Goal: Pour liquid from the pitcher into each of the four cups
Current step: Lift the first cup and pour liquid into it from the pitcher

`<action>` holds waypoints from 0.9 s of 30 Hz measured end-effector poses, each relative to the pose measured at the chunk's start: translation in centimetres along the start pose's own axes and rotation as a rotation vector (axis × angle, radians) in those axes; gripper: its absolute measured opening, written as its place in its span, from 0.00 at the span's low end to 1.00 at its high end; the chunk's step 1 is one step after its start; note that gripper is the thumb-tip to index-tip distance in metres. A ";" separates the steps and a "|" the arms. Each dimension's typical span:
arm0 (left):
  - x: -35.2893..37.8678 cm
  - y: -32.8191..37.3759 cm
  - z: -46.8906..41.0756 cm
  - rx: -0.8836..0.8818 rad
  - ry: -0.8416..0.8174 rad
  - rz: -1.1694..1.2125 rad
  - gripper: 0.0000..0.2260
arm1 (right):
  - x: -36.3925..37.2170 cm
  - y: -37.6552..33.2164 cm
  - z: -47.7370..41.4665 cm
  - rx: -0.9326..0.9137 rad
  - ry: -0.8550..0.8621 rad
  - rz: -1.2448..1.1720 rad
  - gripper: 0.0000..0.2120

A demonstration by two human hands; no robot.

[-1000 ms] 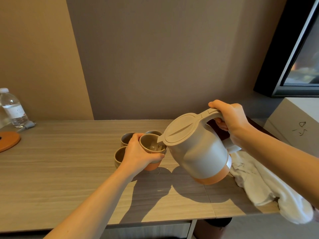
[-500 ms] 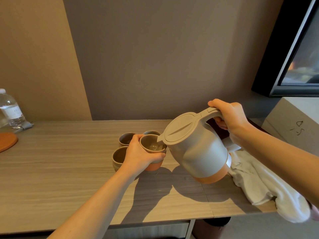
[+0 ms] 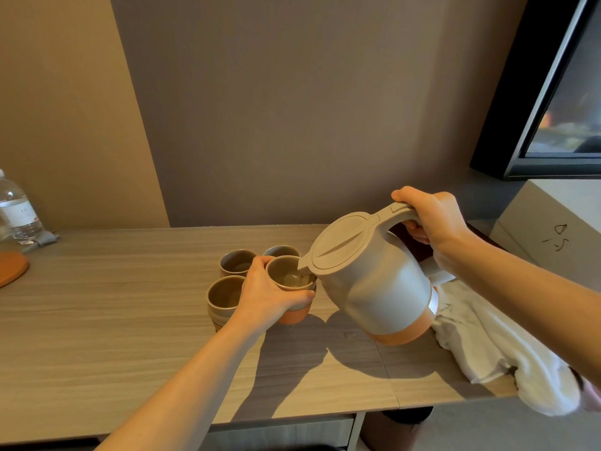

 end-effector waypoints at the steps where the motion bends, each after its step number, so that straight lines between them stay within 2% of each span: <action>1: 0.1 0.0 0.0 -0.001 0.000 0.003 0.40 | -0.1 0.1 0.0 0.002 0.001 -0.003 0.14; 27: 0.7 -0.5 -0.1 -0.029 -0.023 0.001 0.41 | -0.2 0.6 0.1 0.003 -0.006 -0.008 0.15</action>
Point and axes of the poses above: each hand's wrist, its own z-axis away from the middle knuckle, its own x-axis out of the palm, y = z × x, the point moved 6 cm from there along -z, towards the middle knuckle, and after that the axes turned 3 degrees about -y, right-handed, at the moved point
